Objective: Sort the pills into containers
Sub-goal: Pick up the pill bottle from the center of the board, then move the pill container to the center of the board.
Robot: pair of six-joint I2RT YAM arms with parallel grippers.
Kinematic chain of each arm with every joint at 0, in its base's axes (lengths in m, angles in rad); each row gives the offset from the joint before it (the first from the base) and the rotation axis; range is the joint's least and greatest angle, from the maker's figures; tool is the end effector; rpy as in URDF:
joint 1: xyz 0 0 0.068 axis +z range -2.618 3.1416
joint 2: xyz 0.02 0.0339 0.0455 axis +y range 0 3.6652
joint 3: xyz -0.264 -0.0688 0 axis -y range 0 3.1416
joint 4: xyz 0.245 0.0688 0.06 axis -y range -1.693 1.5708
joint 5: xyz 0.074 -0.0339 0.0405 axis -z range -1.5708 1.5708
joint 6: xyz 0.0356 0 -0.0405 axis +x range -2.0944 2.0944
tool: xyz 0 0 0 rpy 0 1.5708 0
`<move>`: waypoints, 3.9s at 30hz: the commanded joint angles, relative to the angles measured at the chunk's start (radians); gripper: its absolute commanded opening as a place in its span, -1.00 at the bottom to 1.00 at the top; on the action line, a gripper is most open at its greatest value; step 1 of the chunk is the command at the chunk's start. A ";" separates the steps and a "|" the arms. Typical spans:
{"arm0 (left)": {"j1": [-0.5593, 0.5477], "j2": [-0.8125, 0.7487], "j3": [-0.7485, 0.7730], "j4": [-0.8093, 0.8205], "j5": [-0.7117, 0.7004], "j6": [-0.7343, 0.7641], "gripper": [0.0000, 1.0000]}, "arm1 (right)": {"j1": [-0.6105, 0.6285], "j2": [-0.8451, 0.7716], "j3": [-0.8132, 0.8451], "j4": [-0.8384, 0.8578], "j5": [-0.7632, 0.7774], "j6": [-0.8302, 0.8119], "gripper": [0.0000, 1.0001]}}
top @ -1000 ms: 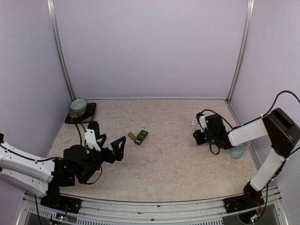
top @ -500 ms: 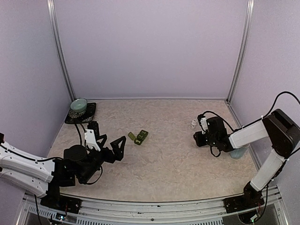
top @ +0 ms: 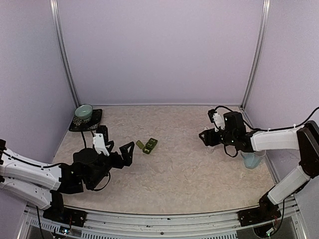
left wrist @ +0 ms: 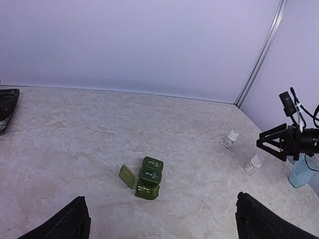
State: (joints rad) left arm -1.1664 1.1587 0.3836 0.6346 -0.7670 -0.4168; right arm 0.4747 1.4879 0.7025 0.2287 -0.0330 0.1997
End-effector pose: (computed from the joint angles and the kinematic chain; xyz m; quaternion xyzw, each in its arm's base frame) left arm 0.1132 -0.2016 0.2129 0.0280 0.7414 -0.2341 0.6283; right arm 0.2724 0.1413 0.1879 -0.1277 0.8647 0.1742 0.4534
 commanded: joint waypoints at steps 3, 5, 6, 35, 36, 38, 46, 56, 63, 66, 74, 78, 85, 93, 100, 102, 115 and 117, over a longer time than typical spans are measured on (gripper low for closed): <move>0.162 0.068 0.070 -0.010 0.207 -0.055 0.98 | -0.011 0.055 0.239 -0.188 -0.337 -0.067 0.35; 0.228 0.097 0.084 0.010 0.283 -0.066 0.98 | -0.011 0.118 0.311 -0.217 -0.438 -0.063 0.35; 0.259 0.114 0.092 0.025 0.321 -0.070 0.98 | -0.011 0.155 0.343 -0.225 -0.495 -0.057 0.35; 0.536 0.625 0.280 0.266 0.790 -0.177 0.85 | 0.103 0.941 1.146 -0.412 -0.789 -0.021 0.34; 0.536 0.628 0.272 0.276 0.796 -0.180 0.85 | 0.105 0.948 1.152 -0.416 -0.792 -0.022 0.34; 0.536 0.635 0.266 0.289 0.805 -0.187 0.84 | 0.108 0.969 1.167 -0.426 -0.800 -0.031 0.34; 0.535 0.640 0.232 0.336 0.832 -0.211 0.77 | 0.107 0.999 1.198 -0.442 -0.902 -0.127 0.47; 0.534 0.582 0.169 0.358 0.811 -0.232 0.74 | 0.105 1.147 1.426 -0.547 -1.001 -0.158 0.54; 0.528 0.454 0.091 0.319 0.754 -0.226 0.81 | 0.111 1.210 1.513 -0.561 -1.070 -0.151 0.68; 0.520 0.392 0.066 0.278 0.723 -0.221 0.87 | 0.119 1.224 1.525 -0.578 -1.095 -0.172 0.75; 0.492 0.265 0.021 0.189 0.657 -0.209 0.89 | 0.148 1.237 1.532 -0.737 -1.098 -0.331 0.78; 0.484 0.225 0.007 0.176 0.641 -0.207 0.89 | 0.156 1.189 1.433 -0.752 -1.066 -0.376 0.76; 0.469 0.204 -0.001 0.172 0.632 -0.200 0.89 | 0.156 1.069 1.205 -0.699 -1.061 -0.422 0.74; 0.464 0.220 -0.009 0.194 0.635 -0.203 0.89 | 0.201 0.958 0.992 -0.599 -0.967 -0.485 0.75; 0.465 0.216 -0.011 0.191 0.639 -0.198 0.89 | 0.229 0.847 0.799 -0.364 -0.798 -0.442 0.86; 0.465 0.206 -0.011 0.186 0.637 -0.196 0.89 | 0.233 0.825 0.754 -0.318 -0.739 -0.434 0.87; 0.461 0.162 -0.022 0.163 0.600 -0.195 0.89 | 0.286 0.706 0.558 -0.124 -0.457 -0.288 0.89; 0.459 0.160 -0.022 0.160 0.595 -0.194 0.89 | 0.298 0.704 0.540 -0.107 -0.433 -0.262 0.90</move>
State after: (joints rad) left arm -0.6979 1.3376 0.3737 0.8112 -0.1467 -0.6270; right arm 0.7456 2.1891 1.3022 0.1516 -0.6029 -0.1547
